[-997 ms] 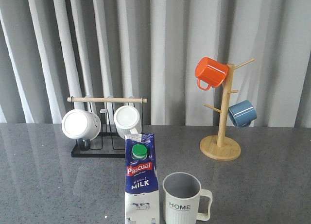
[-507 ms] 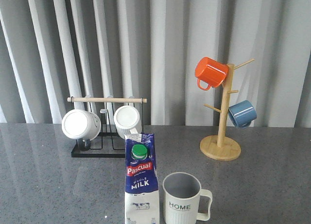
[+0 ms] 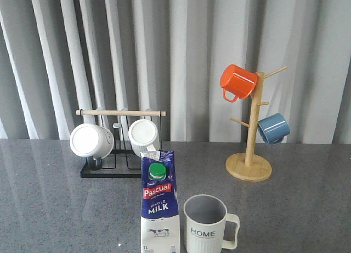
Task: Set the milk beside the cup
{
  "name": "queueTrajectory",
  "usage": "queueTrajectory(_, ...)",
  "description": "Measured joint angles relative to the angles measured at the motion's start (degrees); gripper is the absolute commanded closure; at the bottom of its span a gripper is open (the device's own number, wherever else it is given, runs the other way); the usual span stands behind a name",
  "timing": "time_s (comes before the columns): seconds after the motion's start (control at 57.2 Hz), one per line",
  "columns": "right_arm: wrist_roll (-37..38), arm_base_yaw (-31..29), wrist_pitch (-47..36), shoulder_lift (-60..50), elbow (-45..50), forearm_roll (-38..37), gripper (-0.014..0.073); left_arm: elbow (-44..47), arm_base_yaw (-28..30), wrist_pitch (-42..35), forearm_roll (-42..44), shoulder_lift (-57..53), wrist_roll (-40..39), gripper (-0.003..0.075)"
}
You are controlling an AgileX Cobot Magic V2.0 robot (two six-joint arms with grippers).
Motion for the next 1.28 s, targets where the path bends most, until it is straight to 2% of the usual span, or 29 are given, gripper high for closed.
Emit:
queueTrajectory(0.175, 2.1, 0.0, -0.3, -5.6, 6.2, 0.2, 0.0601, 0.0, 0.0, 0.0, 0.0, 0.0, 0.0, 0.0728)
queueTrajectory(0.525, 1.4, 0.0, 4.6, -5.7, 6.2, 0.4, 0.0601, 0.0, 0.0, 0.0, 0.0, 0.0, 0.0, 0.0728)
queueTrajectory(1.276, 1.3, 0.0, 3.5, -5.7, 6.2, 0.4, 0.0601, 0.0, 0.0, 0.0, 0.0, 0.0, 0.0, 0.0728)
